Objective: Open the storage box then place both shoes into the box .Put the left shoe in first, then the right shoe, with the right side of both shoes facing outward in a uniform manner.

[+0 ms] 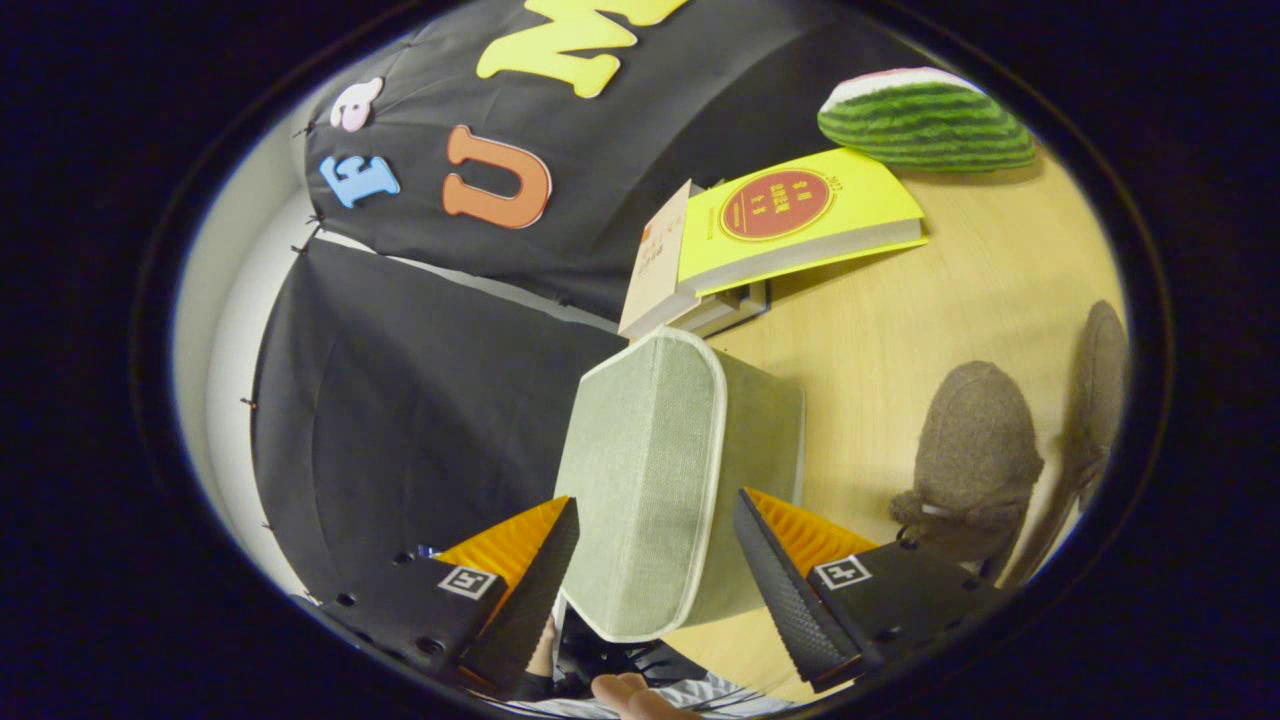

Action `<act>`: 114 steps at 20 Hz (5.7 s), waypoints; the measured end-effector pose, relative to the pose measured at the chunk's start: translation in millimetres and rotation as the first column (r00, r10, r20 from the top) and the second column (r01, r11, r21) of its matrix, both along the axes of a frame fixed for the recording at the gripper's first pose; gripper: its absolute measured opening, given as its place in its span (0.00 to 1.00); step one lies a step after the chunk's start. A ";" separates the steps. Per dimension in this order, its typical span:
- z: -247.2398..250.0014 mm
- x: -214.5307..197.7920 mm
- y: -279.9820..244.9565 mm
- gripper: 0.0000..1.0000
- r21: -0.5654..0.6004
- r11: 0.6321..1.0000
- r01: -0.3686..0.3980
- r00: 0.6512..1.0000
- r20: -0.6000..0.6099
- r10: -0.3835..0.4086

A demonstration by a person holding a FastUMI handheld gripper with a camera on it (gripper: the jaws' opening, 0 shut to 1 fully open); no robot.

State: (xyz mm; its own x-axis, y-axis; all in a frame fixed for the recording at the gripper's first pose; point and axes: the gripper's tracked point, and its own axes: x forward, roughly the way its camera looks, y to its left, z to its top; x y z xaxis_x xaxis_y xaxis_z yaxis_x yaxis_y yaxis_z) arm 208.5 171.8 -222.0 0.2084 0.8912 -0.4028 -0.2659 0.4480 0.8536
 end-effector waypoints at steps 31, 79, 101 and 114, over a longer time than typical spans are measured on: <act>7.8 11.1 19.0 0.15 0.116 0.985 -0.126 0.988 -0.074 0.135; 66.8 -79.9 127.6 1.00 -0.398 0.917 -0.013 0.956 0.265 0.129; -76.0 -39.9 -141.2 0.93 -0.836 0.538 0.104 0.994 0.071 -0.081; -135.9 -39.3 -183.9 0.06 -0.910 0.414 0.028 0.998 0.000 -0.069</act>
State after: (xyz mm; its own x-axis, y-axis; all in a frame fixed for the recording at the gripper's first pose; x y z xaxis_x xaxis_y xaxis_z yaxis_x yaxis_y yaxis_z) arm 169.2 -12.1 -357.9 0.2080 -0.0114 -0.9781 -0.1991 0.9785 -0.0538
